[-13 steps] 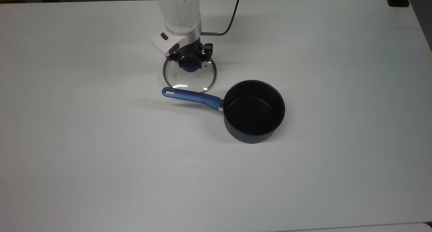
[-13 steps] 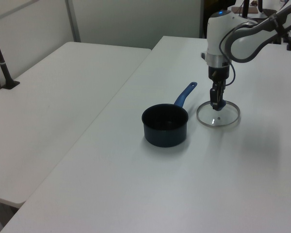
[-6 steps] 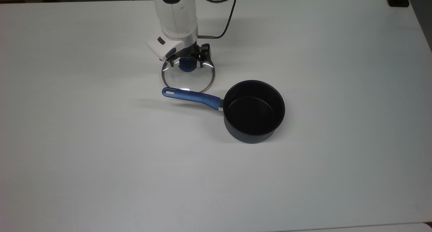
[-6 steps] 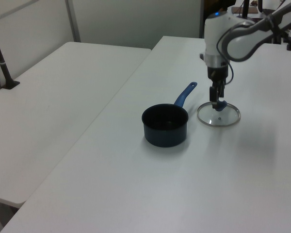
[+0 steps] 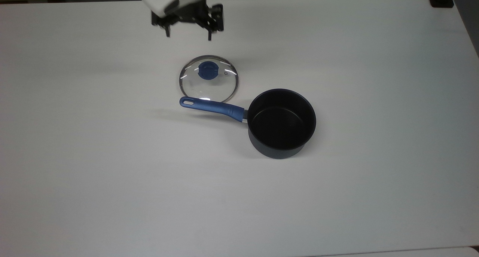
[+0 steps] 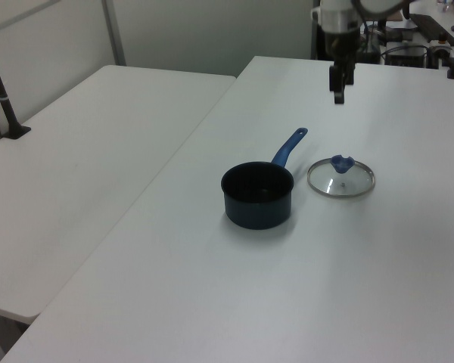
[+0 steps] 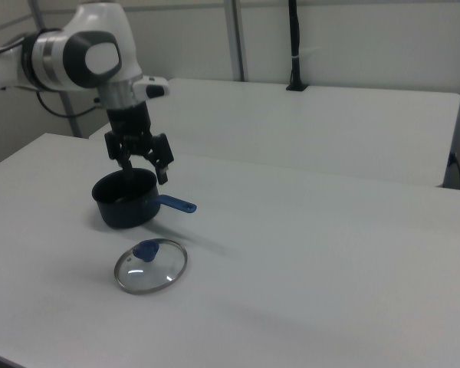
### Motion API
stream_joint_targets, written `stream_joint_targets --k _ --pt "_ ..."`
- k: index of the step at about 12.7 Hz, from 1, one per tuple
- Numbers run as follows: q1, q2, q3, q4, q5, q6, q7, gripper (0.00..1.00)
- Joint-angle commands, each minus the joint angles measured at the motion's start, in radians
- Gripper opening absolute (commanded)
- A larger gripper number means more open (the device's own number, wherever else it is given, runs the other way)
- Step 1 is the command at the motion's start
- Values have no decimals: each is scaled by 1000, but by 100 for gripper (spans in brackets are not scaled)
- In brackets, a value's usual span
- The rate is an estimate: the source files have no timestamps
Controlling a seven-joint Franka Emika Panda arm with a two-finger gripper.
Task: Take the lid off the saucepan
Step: 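Open the gripper, release the knob, and raise the gripper away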
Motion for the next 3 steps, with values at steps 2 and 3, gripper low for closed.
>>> stream_joint_targets --k 2,3 --pt "-12 -42 -23 63 -9 -35 18 100" --pt "-12 -42 -25 63 -7 -35 4 100"
